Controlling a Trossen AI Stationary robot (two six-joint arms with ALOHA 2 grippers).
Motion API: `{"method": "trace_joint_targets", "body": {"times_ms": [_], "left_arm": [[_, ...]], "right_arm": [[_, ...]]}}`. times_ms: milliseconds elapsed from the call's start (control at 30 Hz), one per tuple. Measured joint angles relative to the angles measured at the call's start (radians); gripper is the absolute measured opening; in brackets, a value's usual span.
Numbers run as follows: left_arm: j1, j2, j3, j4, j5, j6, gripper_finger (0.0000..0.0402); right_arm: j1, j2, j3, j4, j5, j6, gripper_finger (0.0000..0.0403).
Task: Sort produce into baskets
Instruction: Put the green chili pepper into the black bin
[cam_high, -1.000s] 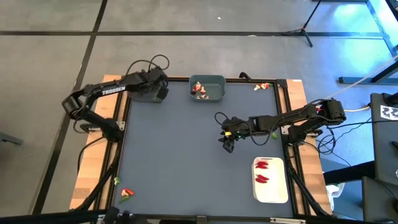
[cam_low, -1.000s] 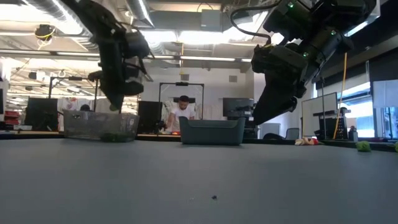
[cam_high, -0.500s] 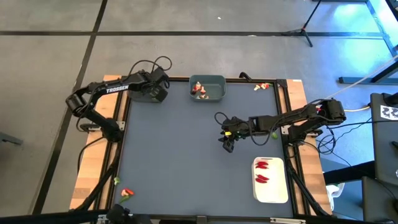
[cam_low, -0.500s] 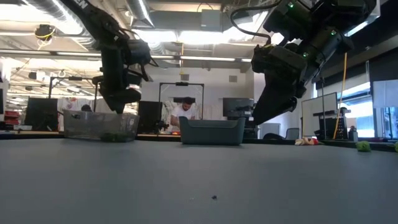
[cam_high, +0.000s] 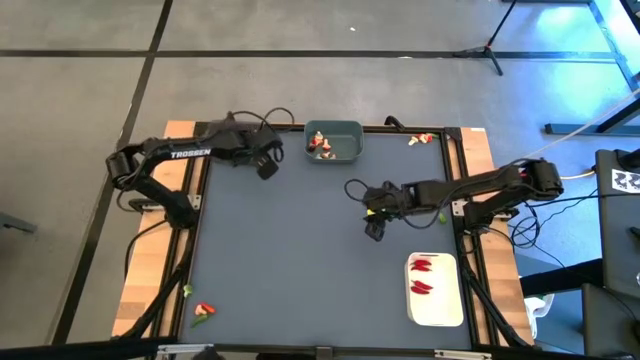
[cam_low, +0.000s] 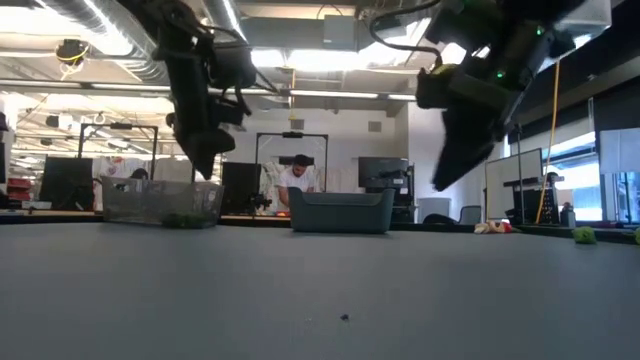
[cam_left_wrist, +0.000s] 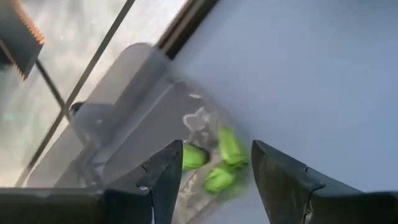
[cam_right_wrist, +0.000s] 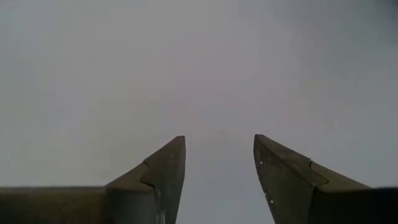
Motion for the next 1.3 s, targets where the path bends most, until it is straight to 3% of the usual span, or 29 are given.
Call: {"method": "trace_joint_targets", "body": {"times_ms": [233,500,800,1300], "left_arm": [[-0.110,0.000,0.000,0.028,0.092,-0.047,0.0184],[-0.200,0.000,0.000,0.031,0.106,-0.073,0.0182],[-0.247,0.000,0.000,0.042,0.106,-0.055,0.0182],[-0.288,0.000,0.000,0.144,0.107,-0.024,0.0182]], "right_arm": [[0.000,-0.031,0.109,-0.437,0.217,0.103,0.0191],[-0.111,-0.029,0.084,-0.764,0.272,0.309,0.0191],[-0.298,-0.029,-0.018,-0.720,0.134,0.298,0.0191],[-0.444,-0.029,-0.166,-0.625,0.097,0.274,0.0191]]}}
